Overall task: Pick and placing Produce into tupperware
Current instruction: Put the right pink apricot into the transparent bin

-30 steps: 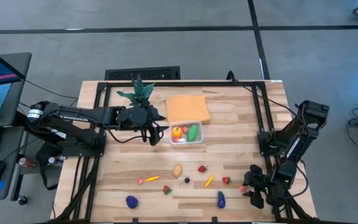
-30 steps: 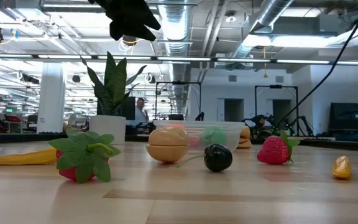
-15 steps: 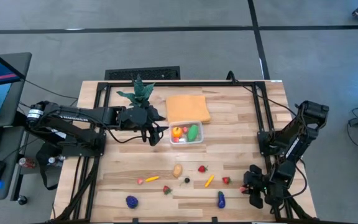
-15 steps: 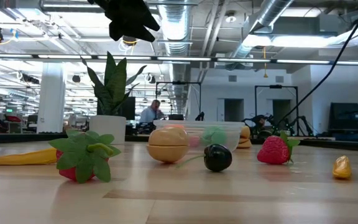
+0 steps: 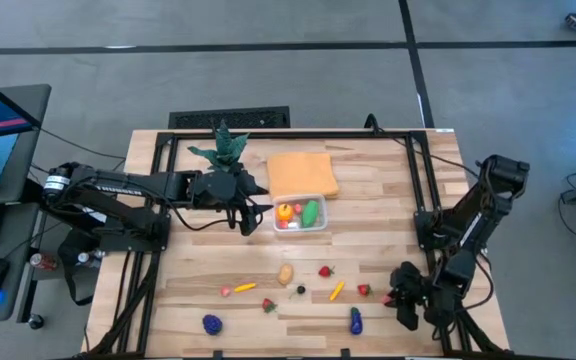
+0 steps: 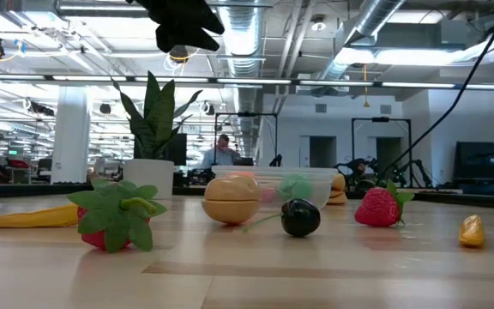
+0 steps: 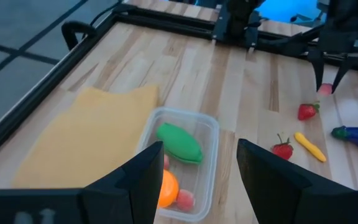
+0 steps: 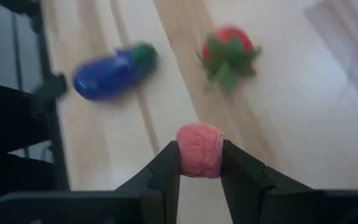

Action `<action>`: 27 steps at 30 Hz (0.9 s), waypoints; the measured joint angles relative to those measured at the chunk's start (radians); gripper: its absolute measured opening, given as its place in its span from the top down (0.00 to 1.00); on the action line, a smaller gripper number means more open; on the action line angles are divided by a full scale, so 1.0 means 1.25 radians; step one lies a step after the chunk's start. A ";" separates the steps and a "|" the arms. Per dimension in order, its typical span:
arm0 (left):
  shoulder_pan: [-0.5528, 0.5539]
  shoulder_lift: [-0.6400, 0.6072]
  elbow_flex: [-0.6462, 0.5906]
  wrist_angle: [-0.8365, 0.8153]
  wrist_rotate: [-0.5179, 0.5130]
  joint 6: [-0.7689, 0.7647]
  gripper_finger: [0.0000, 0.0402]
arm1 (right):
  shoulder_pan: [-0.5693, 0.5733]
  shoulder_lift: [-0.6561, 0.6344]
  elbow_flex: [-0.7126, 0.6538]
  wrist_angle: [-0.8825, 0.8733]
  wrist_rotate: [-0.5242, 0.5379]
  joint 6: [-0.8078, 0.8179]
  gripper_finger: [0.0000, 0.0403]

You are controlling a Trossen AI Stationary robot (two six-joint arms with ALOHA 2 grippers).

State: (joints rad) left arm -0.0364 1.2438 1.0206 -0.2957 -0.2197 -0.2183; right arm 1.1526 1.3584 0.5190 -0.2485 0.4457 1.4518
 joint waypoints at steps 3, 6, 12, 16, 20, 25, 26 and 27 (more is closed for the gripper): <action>0.000 0.000 0.000 0.005 0.002 0.014 0.52 | -0.035 -0.043 0.000 -0.006 0.000 -0.043 0.77; 0.000 -0.002 0.000 0.005 0.006 0.026 0.52 | -0.076 -0.092 0.000 -0.005 0.002 -0.089 0.77; 0.000 -0.023 0.001 -0.016 0.019 0.040 0.52 | -0.167 -0.196 0.000 -0.005 0.003 -0.206 0.77; 0.000 -0.050 0.001 -0.060 0.019 0.048 0.52 | -0.240 -0.262 0.001 -0.003 0.003 -0.291 0.77; 0.000 -0.083 0.000 -0.128 0.019 0.047 0.52 | -0.318 -0.317 0.001 0.003 0.003 -0.374 0.77; -0.001 -0.125 0.001 -0.215 0.010 0.039 0.52 | -0.410 -0.363 0.001 0.019 0.002 -0.474 0.77; -0.002 -0.133 0.000 -0.240 0.002 0.036 0.52 | -0.428 -0.369 0.001 0.027 0.001 -0.495 0.77; -0.002 -0.140 0.000 -0.264 -0.005 0.033 0.52 | -0.446 -0.372 0.001 0.037 0.001 -0.515 0.77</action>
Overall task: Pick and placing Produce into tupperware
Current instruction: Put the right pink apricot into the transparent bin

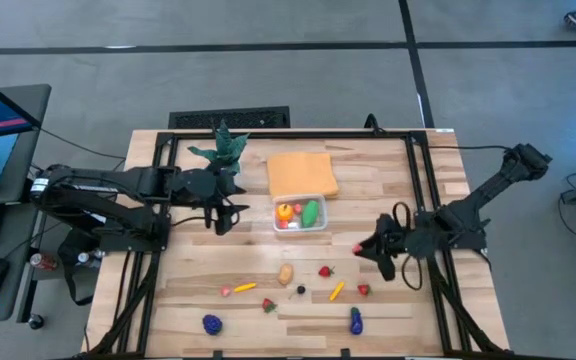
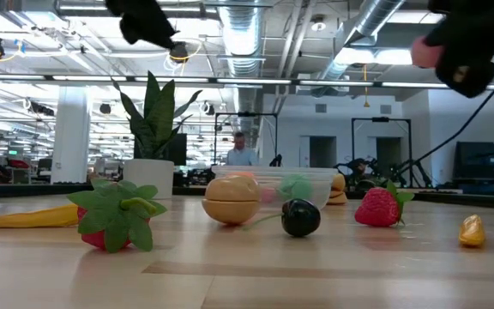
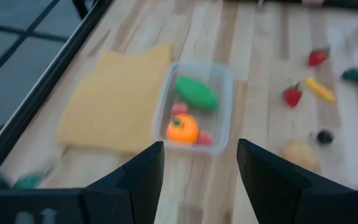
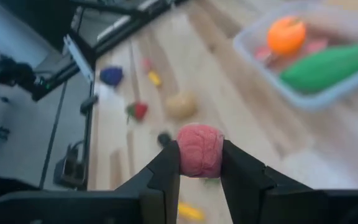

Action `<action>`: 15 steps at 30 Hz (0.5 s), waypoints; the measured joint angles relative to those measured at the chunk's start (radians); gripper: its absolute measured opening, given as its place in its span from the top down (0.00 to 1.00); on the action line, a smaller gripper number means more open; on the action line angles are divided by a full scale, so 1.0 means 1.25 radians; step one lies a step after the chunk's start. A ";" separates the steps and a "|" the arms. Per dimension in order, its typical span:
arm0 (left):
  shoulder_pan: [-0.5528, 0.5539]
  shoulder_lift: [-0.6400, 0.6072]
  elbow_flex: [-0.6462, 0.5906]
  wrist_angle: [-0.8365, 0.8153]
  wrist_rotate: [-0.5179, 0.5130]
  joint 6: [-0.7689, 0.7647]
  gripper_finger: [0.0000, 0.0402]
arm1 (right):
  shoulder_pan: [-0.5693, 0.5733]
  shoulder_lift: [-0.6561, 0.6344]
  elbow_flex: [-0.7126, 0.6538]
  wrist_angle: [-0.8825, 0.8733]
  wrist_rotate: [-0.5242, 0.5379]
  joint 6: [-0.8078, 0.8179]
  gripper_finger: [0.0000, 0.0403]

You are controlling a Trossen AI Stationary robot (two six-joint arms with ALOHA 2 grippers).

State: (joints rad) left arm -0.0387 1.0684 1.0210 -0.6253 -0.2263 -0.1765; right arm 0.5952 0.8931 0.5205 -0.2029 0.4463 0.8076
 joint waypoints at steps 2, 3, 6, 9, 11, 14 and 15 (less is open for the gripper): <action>-0.002 -0.010 0.000 -0.018 -0.011 -0.006 0.52 | -0.033 -0.004 0.000 0.014 -0.004 -0.039 0.77; -0.002 -0.018 -0.003 -0.035 -0.017 -0.007 0.52 | -0.050 -0.005 0.000 0.025 -0.005 -0.055 0.77; -0.005 -0.040 -0.026 -0.031 -0.023 -0.017 0.52 | -0.098 -0.004 0.000 0.035 -0.023 -0.092 0.77; -0.005 -0.061 -0.052 -0.038 -0.034 -0.033 0.52 | -0.141 -0.002 0.000 0.058 -0.041 -0.127 0.77; -0.005 -0.073 -0.069 -0.039 -0.039 -0.040 0.52 | -0.168 -0.002 0.000 0.066 -0.044 -0.147 0.77; -0.005 -0.092 -0.100 -0.018 -0.050 -0.048 0.52 | -0.209 -0.001 0.000 0.067 -0.045 -0.167 0.77; -0.005 -0.099 -0.113 -0.017 -0.058 -0.053 0.52 | -0.223 -0.002 0.000 0.068 -0.045 -0.172 0.77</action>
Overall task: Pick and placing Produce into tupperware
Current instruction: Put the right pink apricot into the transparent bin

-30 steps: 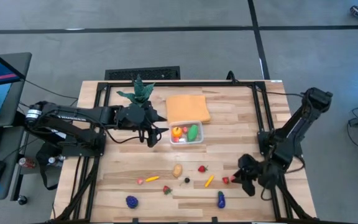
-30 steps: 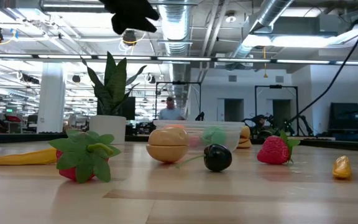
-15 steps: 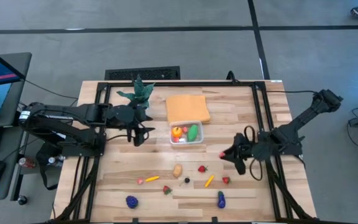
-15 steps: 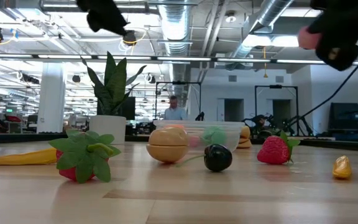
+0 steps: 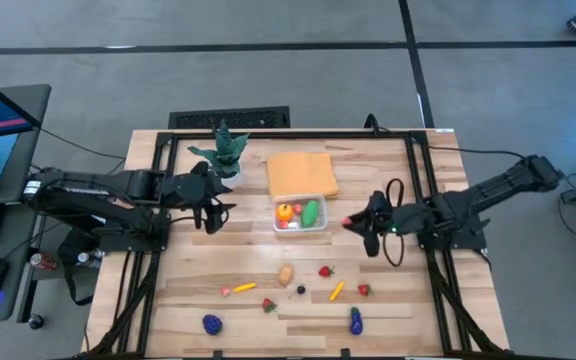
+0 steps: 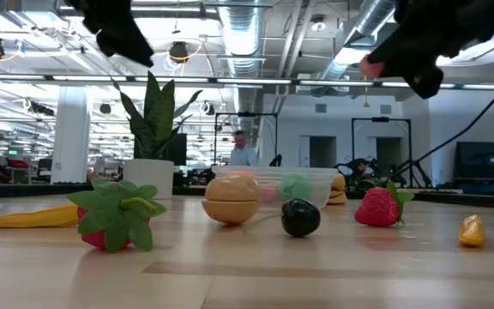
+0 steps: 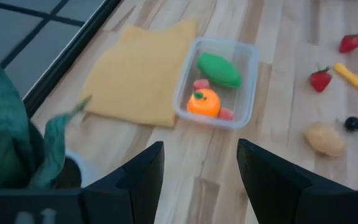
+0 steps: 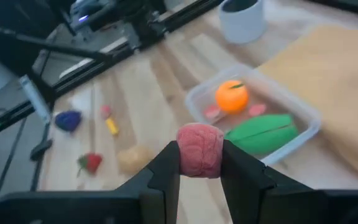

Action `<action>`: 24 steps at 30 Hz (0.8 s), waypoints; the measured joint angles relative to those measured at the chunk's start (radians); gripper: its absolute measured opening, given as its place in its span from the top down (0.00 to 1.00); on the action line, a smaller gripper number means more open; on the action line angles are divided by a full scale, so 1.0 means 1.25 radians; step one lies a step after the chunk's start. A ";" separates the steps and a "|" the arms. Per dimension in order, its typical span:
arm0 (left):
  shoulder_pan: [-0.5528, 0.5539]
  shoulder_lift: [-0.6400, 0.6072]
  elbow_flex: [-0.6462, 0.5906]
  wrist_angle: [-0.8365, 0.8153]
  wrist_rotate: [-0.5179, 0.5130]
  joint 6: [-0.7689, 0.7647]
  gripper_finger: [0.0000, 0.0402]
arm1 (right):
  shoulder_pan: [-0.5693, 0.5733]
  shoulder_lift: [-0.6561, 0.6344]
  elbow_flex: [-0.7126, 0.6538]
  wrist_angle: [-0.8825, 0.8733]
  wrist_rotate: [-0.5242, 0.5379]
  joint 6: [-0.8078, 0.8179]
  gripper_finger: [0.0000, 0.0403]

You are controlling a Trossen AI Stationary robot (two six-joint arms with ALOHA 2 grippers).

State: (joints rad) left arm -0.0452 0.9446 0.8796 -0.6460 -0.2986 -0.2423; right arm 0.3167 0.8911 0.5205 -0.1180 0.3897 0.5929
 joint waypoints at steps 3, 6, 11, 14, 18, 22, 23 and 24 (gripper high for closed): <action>0.000 -0.014 -0.037 0.026 -0.009 -0.014 0.52 | -0.040 0.003 0.000 0.006 0.000 -0.016 0.77; 0.000 -0.026 -0.076 0.051 -0.017 -0.032 0.52 | -0.076 0.024 0.000 0.036 -0.011 -0.035 0.77; 0.000 -0.037 -0.131 0.101 -0.019 -0.060 0.52 | -0.129 0.102 0.000 0.128 -0.101 -0.058 0.77; 0.000 -0.036 -0.154 0.120 -0.016 -0.069 0.52 | -0.155 0.159 0.000 0.186 -0.137 -0.060 0.77; 0.000 -0.036 -0.172 0.125 -0.016 -0.082 0.52 | -0.184 0.241 0.000 0.277 -0.166 -0.064 0.77; 0.000 -0.036 -0.173 0.130 -0.017 -0.082 0.52 | -0.214 0.328 0.007 0.344 -0.215 -0.064 0.77; 0.000 -0.036 -0.173 0.129 -0.017 -0.082 0.52 | -0.221 0.352 0.016 0.348 -0.227 -0.065 0.77; 0.000 -0.036 -0.173 0.130 -0.017 -0.081 0.52 | -0.227 0.373 0.026 0.352 -0.237 -0.065 0.77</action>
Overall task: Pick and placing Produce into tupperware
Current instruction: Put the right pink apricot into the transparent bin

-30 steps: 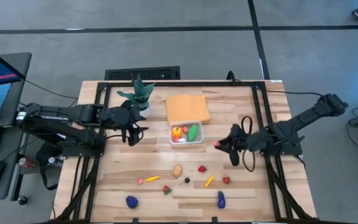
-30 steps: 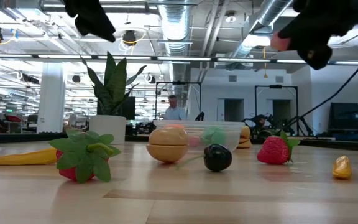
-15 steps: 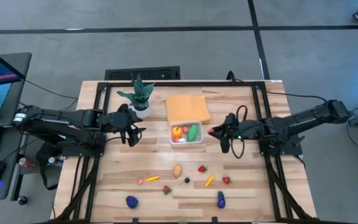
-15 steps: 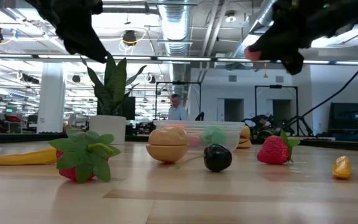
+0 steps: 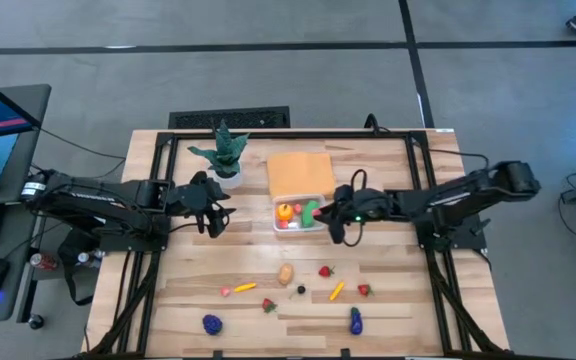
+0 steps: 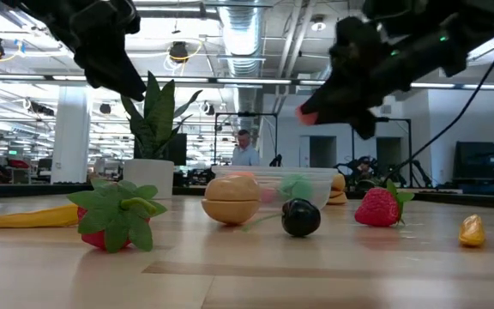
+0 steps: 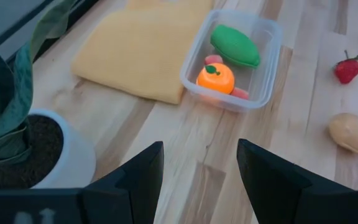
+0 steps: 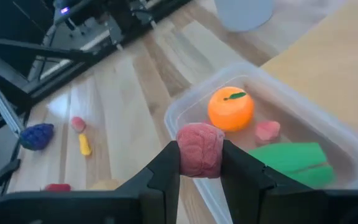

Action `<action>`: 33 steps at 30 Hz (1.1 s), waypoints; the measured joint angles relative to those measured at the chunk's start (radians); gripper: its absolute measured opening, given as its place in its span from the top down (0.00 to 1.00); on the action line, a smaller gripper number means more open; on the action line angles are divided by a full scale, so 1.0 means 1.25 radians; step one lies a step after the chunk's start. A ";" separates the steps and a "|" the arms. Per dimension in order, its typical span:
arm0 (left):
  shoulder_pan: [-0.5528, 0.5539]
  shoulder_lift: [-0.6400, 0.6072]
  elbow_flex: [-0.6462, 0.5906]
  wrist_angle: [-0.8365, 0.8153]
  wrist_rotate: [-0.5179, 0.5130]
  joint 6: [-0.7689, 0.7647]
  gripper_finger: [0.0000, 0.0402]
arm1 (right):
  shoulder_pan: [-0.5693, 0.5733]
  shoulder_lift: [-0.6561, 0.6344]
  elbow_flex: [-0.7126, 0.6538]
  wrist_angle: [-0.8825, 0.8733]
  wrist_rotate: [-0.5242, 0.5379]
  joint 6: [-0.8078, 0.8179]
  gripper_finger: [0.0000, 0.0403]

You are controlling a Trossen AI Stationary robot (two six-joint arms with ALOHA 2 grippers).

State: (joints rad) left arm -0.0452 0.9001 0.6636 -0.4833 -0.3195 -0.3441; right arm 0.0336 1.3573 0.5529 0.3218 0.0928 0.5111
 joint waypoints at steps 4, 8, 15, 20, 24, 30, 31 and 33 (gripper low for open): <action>0.000 0.000 0.000 0.003 0.000 0.000 0.52 | -0.017 0.085 0.051 0.000 -0.041 -0.020 0.77; 0.000 0.000 0.000 0.004 0.001 -0.001 0.52 | -0.032 0.155 0.105 0.001 -0.061 -0.040 0.77; 0.000 0.000 0.000 0.009 0.004 -0.007 0.52 | -0.072 0.243 0.168 -0.044 -0.064 -0.041 0.77; 0.000 0.000 0.000 0.014 0.004 -0.008 0.52 | -0.102 0.283 0.209 -0.104 -0.064 -0.040 0.77; 0.000 0.000 0.000 0.023 0.005 -0.008 0.52 | -0.118 0.282 0.225 -0.129 -0.063 -0.041 0.77; 0.000 0.000 0.000 0.023 0.005 -0.008 0.52 | -0.129 0.260 0.225 -0.133 -0.087 -0.076 0.74; 0.000 0.000 0.000 0.023 0.005 -0.008 0.52 | -0.129 0.258 0.225 -0.130 -0.089 -0.080 0.73; 0.000 0.000 0.000 0.023 0.005 -0.008 0.52 | -0.129 0.258 0.225 -0.130 -0.089 -0.081 0.69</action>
State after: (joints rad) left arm -0.0452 0.9001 0.6636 -0.4541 -0.3138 -0.3538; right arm -0.1282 1.6794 0.8337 0.1597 -0.0185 0.4101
